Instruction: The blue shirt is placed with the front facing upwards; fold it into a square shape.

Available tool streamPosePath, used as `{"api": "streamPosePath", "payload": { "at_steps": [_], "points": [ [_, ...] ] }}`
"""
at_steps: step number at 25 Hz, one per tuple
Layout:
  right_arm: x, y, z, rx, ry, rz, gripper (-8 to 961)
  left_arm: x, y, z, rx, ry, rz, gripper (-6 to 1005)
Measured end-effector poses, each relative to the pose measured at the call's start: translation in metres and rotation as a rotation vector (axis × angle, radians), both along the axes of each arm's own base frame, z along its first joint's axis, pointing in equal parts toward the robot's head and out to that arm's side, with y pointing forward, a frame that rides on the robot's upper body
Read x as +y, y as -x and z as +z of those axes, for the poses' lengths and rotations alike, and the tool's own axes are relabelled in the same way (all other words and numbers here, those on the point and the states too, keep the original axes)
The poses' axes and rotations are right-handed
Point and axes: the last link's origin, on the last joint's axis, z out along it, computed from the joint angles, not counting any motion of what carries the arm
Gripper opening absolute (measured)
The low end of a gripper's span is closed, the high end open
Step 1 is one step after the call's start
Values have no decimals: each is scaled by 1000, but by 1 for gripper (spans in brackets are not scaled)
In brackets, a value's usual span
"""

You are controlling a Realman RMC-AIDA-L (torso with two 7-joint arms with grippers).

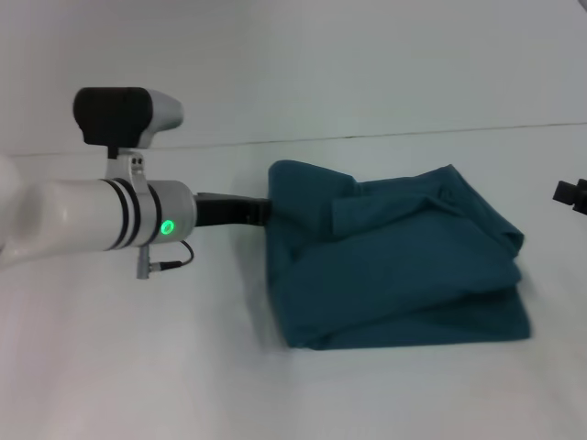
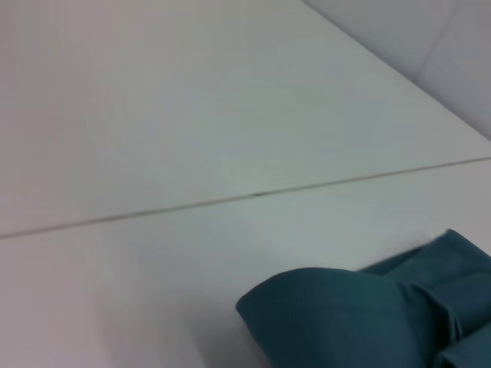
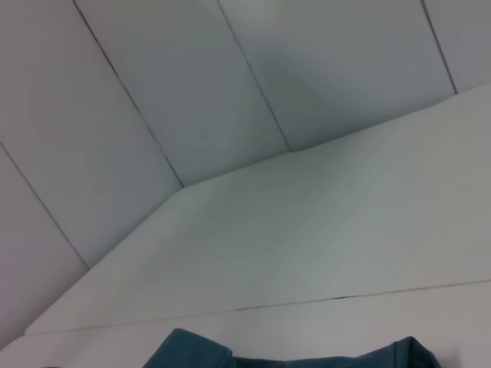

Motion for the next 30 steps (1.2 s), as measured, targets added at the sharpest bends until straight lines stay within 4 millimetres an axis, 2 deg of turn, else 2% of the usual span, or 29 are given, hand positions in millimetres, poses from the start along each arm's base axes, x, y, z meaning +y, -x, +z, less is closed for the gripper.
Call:
{"api": "streamPosePath", "payload": {
  "at_steps": [7,11,17,23,28,30],
  "points": [
    [8,5,-10,-10,29,9,572,9,16,23,15,-48,33,101],
    [10,7,-15,-12,38,8,571,9,23,28,15,-58,45,110],
    [15,12,-21,-16,52,21,571,5,33,37,3,-64,62,123],
    [23,17,-31,-43,70,28,570,-6,30,41,-56,-74,42,137],
    [46,34,-44,-111,91,61,570,-14,24,52,-129,-78,30,148],
    [57,42,-46,-146,97,76,569,-18,24,55,-161,-62,40,182]
  ]
}}
